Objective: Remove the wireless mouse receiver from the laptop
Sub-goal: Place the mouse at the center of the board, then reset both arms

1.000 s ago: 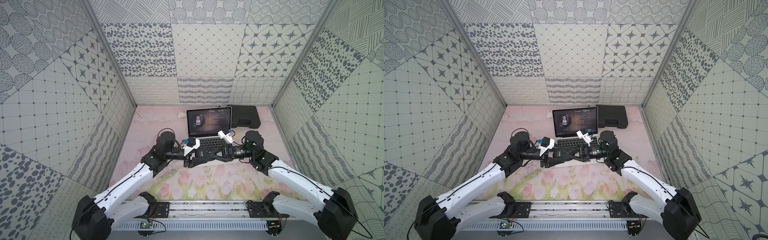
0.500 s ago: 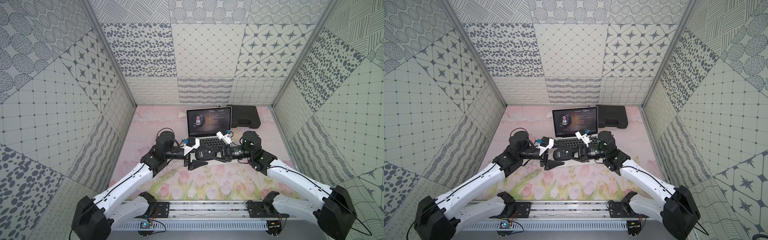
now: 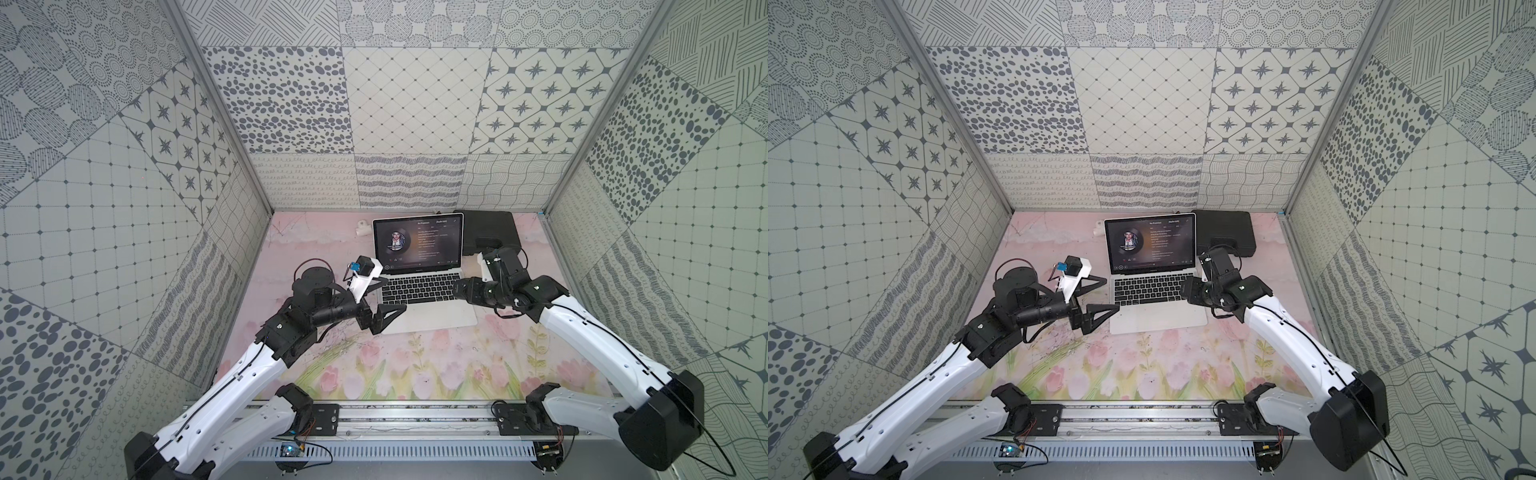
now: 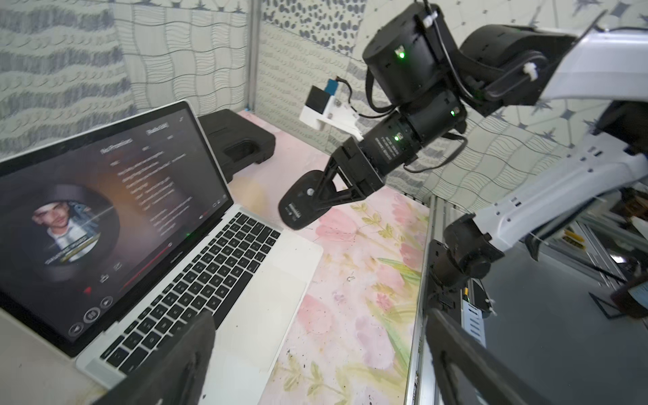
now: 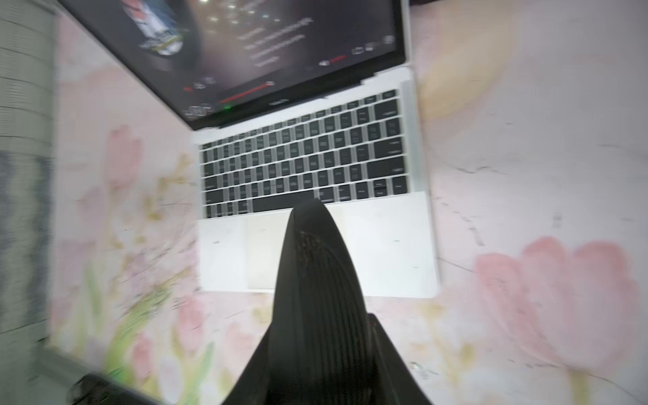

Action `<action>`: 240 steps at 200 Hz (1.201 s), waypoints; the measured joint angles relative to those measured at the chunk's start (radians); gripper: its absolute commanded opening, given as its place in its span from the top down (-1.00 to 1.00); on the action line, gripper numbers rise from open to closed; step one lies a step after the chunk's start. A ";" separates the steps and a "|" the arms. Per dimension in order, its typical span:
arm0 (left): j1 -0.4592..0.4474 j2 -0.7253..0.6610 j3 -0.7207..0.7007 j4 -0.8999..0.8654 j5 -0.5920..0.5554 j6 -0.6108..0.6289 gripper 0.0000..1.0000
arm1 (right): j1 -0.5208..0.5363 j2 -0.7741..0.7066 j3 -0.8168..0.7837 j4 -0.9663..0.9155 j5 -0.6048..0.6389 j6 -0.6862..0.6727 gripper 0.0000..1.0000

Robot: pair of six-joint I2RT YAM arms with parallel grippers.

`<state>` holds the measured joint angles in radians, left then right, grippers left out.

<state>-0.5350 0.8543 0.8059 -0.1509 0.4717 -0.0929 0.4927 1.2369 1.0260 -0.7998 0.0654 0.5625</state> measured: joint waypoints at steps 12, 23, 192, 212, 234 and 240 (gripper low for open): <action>0.000 -0.015 -0.010 -0.029 -0.066 -0.055 -0.98 | -0.002 0.065 0.023 -0.064 0.138 -0.022 0.49; 0.000 -0.027 -0.023 -0.055 -0.117 -0.099 -0.99 | -0.004 0.117 0.041 -0.116 0.263 -0.039 0.49; 0.000 -0.088 -0.116 -0.205 -0.480 -0.307 -0.99 | 0.096 0.650 0.107 -0.211 0.721 -0.167 -0.63; 0.001 -0.088 -0.116 -0.217 -0.506 -0.306 -0.99 | 0.117 0.500 0.079 -0.183 0.564 -0.179 -0.79; 0.002 -0.089 -0.117 -0.228 -0.536 -0.306 -0.98 | 0.123 0.293 0.061 -0.167 0.380 -0.185 -0.87; 0.004 -0.090 -0.119 -0.228 -0.544 -0.306 -0.98 | 0.116 0.242 0.058 -0.162 0.337 -0.186 -0.91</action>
<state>-0.5308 0.7647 0.6865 -0.3790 -0.0719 -0.3985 0.6083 1.4792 1.0843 -0.9619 0.4023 0.3767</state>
